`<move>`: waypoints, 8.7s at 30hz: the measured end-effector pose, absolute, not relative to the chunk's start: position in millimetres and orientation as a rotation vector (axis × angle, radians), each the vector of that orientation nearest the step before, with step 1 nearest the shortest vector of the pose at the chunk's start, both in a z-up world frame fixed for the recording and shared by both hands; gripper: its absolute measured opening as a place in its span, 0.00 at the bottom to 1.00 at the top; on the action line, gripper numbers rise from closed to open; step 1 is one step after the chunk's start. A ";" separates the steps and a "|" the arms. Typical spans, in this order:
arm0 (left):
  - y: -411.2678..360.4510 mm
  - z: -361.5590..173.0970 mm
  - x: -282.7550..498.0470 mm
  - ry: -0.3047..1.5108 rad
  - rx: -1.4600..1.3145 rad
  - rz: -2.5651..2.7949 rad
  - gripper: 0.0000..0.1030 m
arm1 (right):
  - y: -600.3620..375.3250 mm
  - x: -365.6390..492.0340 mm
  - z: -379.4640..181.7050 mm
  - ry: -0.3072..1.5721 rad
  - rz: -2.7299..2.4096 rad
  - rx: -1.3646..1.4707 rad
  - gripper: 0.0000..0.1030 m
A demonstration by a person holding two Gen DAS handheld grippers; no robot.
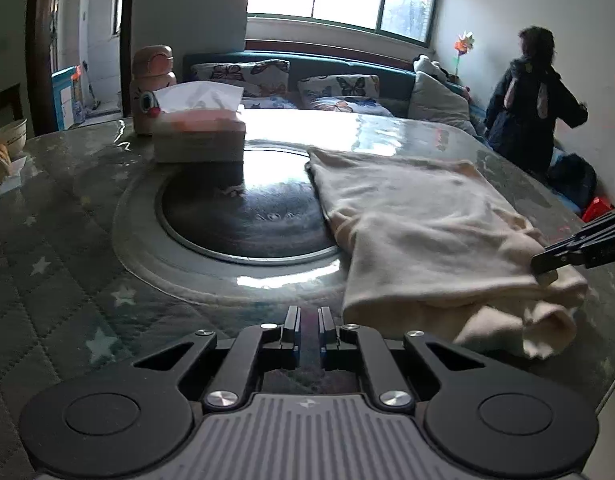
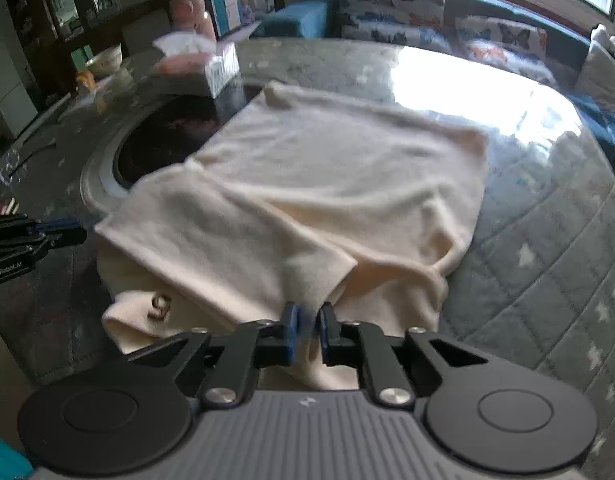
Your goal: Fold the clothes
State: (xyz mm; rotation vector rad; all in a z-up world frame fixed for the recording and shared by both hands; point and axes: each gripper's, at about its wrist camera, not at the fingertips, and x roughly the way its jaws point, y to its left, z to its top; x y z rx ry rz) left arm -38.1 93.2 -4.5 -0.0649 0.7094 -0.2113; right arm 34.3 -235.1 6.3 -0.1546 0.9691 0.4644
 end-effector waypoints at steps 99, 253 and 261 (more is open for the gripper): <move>16.2 -6.4 -23.3 0.619 0.310 -0.551 0.48 | -220.3 26.4 22.6 0.829 0.702 -0.331 0.09; 27.6 -8.6 58.3 0.787 -0.061 -0.393 0.54 | -240.1 133.1 -1.5 0.825 0.395 -0.132 0.22; 35.1 -8.7 57.7 0.793 -0.060 -0.371 0.54 | -242.7 129.0 -2.5 0.857 0.381 -0.167 0.25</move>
